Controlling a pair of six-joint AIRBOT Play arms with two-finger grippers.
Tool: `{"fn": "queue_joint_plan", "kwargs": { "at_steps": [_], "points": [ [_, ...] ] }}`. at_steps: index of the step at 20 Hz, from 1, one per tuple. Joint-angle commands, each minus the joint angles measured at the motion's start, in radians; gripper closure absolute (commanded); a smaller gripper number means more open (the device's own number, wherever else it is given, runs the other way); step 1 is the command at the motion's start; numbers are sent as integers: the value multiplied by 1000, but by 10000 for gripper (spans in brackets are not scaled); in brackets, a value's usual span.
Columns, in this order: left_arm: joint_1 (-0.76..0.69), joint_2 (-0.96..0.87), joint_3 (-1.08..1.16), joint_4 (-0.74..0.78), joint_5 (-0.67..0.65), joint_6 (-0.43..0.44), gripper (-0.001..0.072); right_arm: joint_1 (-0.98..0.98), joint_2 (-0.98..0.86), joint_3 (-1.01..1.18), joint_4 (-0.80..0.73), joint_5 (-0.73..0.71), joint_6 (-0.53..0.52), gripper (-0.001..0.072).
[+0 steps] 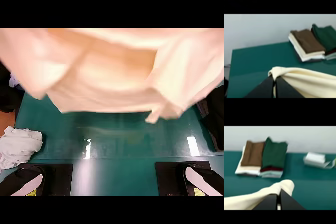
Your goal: Fold the shirts.
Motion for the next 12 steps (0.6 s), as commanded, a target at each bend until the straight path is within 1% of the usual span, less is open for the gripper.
{"fn": "queue_joint_plan", "kwargs": {
  "at_steps": [1, 3, 5, 6, 8, 10, 11, 12],
  "points": [
    [0, -200, -77, -2, -114, -1, 682, -3, -126, -75, 104, 95, 18, 698],
    [0, -349, -148, -17, -85, -2, 681, -2, -219, -187, 100, 124, 24, 698],
    [0, -499, -190, -30, 1, -1, 681, 4, -304, -323, 92, 112, 23, 698],
    [0, -563, -194, -32, 32, -2, 681, 13, -345, -382, 88, 85, 19, 698],
    [0, -665, -194, -58, 71, -5, 681, 36, -422, -471, 31, 5, 19, 697],
    [0, -718, -194, -71, 72, -42, 681, 61, -480, -502, -14, -64, 20, 695],
    [0, -726, -194, -71, 69, -45, 666, 71, -504, -508, -11, -90, 19, 694],
    [0, -726, -193, -70, 65, -45, 403, 72, -522, -507, -8, -105, 20, 692]
  ]
}}
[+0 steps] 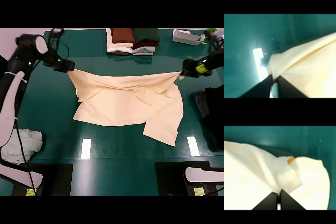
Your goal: Fold the shirts.
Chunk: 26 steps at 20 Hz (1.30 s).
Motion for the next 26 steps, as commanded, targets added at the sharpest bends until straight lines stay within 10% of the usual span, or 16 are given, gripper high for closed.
{"fn": "queue_joint_plan", "kwargs": {
  "at_steps": [1, 3, 8, 23, 24, 26],
  "points": [
    [1, -68, 4, -18, -10, -20, 170, 29, -85, -49, -24, -87, -1, 664],
    [10, -65, 46, -11, -122, -19, 171, 27, -81, -40, -29, -108, 0, 281],
    [13, 80, -132, -24, -243, -25, 170, -35, 77, -112, -32, -72, -16, 278],
    [-97, 219, -737, -233, -4, -54, 143, 14, 249, -286, -26, -66, -27, 279],
    [-97, 219, -737, -233, 4, -54, 174, 16, 249, -286, -26, -64, -27, 279],
    [-97, 220, -736, -232, 20, -53, 557, 10, 249, -286, -32, -46, -27, 279]
  ]
}}
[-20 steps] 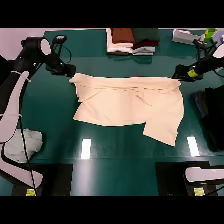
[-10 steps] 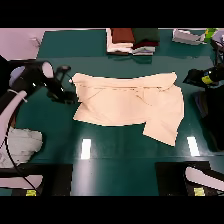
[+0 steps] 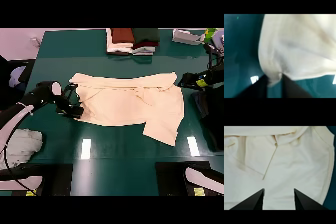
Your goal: Fold the shirts.
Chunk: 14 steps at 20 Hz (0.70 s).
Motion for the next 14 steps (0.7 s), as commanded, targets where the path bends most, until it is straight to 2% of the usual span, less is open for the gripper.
{"fn": "queue_joint_plan", "kwargs": {
  "at_steps": [1, 3, 5, 6, 7, 8, 12, 14],
  "points": [
    [-2, 2, -9, -3, 35, 8, 677, -6, 1, -2, -7, 37, 0, 279],
    [-2, 39, 3, 12, 49, 9, 682, -52, 2, -24, -12, 85, -6, 279],
    [-2, 106, 11, 28, 66, 10, 681, -107, 2, -94, -85, 113, -6, 279],
    [-2, 140, 11, 29, 72, 10, 681, -134, -2, -141, -116, 110, -7, 256],
    [-2, 169, 12, 29, 76, 10, 681, -161, -9, -180, -117, 101, -7, 167],
    [-2, 190, 12, 29, 77, 10, 681, -182, -31, -213, -103, 91, -7, 136],
    [-2, 209, 12, 28, 51, 10, 681, -179, -146, -253, -101, 39, 23, 141],
    [-2, 209, 12, 28, 39, 10, 681, -154, -185, -253, -101, 8, 30, 180]
  ]
}}
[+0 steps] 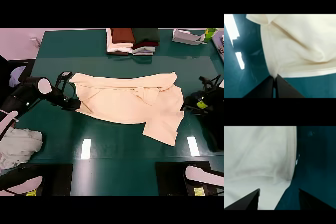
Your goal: Fold the shirts.
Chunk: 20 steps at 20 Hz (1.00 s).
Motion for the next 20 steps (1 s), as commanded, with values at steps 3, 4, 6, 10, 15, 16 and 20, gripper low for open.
{"fn": "queue_joint_plan", "kwargs": {
  "at_steps": [3, 4, 6, 10, 15, 16, 20],
  "points": [
    [0, 13, 1, 1, -31, 0, 681, 37, -77, -21, -8, -67, 35, 183],
    [0, 14, 1, 1, -32, 0, 681, 43, -84, -21, -11, -63, 35, 184],
    [0, 14, 1, 1, -33, 0, 681, 43, -96, -21, -10, -60, 35, 256],
    [1, 29, 2, 4, -28, 0, 681, 43, -63, -20, -9, -73, 3, 693],
    [1, 243, 119, 166, -13, -54, 681, 43, 181, 126, -2, -72, -11, 694],
    [1, 296, 183, 195, -21, -56, 681, 43, 240, 188, 10, -73, -11, 694],
    [1, 459, 483, 217, 0, -56, 682, 43, 460, 474, 18, -136, -11, 694]
  ]
}}
